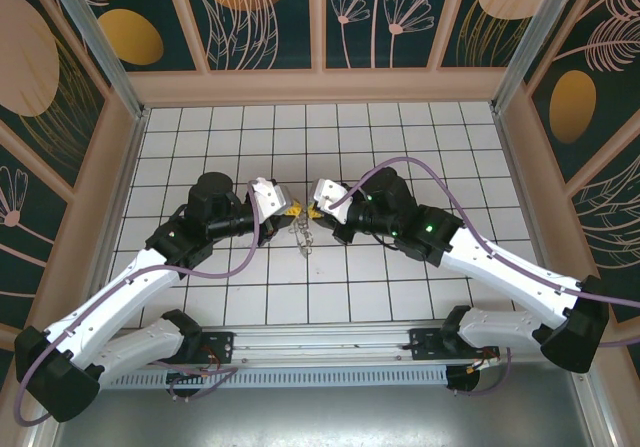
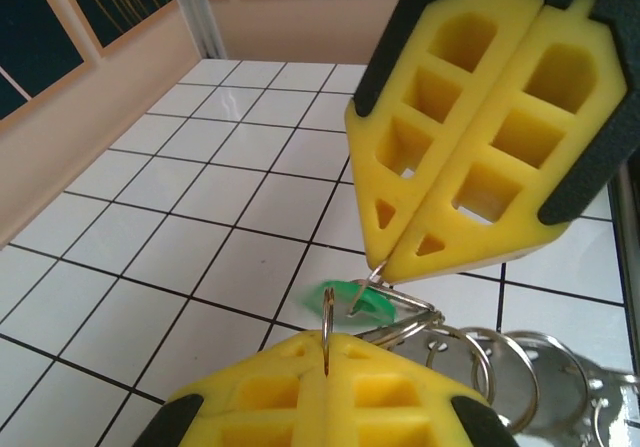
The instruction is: Put the keys on the keyring
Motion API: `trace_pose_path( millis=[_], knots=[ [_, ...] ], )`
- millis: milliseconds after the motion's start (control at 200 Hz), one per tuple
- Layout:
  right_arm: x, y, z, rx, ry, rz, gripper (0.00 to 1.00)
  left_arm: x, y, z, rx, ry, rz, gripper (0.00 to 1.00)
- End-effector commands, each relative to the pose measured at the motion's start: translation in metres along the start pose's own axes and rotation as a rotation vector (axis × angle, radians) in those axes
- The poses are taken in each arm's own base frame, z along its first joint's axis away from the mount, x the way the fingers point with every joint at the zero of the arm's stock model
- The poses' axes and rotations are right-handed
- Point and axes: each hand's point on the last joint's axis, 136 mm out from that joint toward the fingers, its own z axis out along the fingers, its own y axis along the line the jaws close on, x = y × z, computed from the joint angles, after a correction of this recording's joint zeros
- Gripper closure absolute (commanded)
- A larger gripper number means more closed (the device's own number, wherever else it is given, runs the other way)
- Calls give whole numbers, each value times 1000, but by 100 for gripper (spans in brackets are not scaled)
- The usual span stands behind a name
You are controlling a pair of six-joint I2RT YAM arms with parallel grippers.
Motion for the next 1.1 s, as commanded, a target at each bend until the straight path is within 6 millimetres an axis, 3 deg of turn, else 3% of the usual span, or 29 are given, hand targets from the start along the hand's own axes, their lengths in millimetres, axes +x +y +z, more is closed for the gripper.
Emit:
trace_pose_path(
  millis=[0, 480, 716, 861, 1096],
  knots=[
    [-17, -8, -1, 45, -49, -12, 100, -19, 1, -3, -6, -50, 65, 100],
    [-11, -6, 4, 35, -55, 32, 100, -19, 2, 1, -98, 16, 232, 100],
    [-4, -7, -5, 73, -62, 81, 100, -26, 0, -2, -96, -5, 246, 100],
    [-13, -7, -11, 84, -109, 103, 100, -28, -4, -2, -74, -19, 240, 100],
    [-10, -9, -3, 91, -79, 110, 100, -30, -6, -4, -69, -29, 239, 100]
  ],
)
